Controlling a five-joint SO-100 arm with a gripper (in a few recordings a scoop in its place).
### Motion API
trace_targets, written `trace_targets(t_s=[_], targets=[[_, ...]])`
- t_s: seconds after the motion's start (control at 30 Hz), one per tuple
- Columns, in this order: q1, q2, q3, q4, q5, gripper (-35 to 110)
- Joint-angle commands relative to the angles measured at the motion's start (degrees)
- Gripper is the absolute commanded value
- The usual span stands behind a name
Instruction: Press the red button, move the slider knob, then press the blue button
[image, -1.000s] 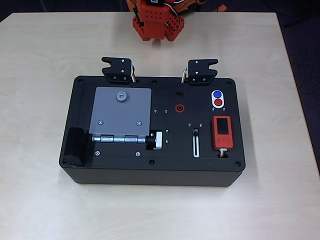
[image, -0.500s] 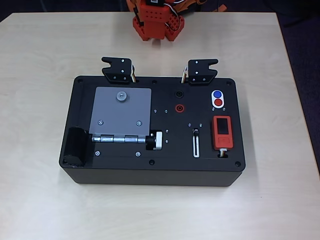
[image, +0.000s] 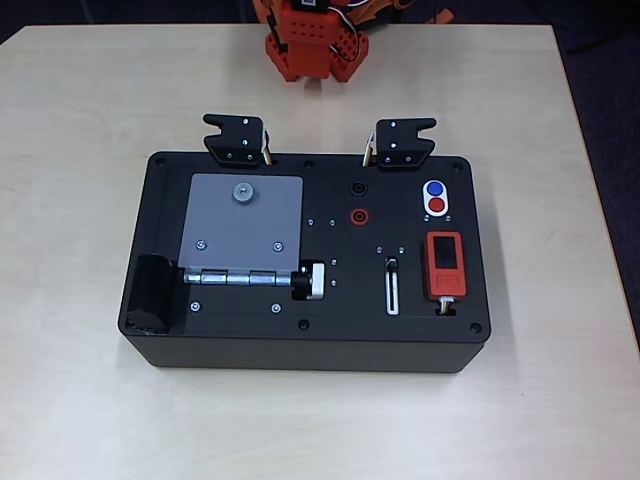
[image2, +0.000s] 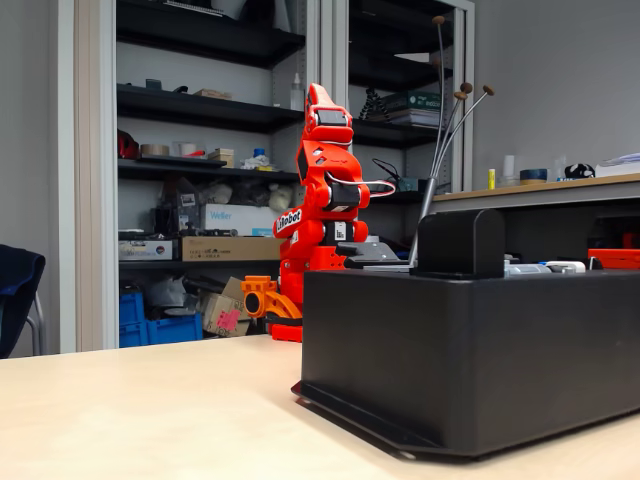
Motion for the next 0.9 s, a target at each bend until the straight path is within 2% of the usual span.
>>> trace_targets(t_s=[0.0, 0.3, 0.47, 0.67, 0.87], targets=[[0.5, 0.0, 0.2, -0.3, 2.1, 0], [0.5, 0.0, 0.2, -0.3, 4.2, 0], [0.5, 0.0, 0.2, 2.2, -1.5, 0], [0.4, 0.1, -3.0, 11.6, -8.2, 0], [1.0, 0.2, -14.6, 30.5, -12.3, 0]])
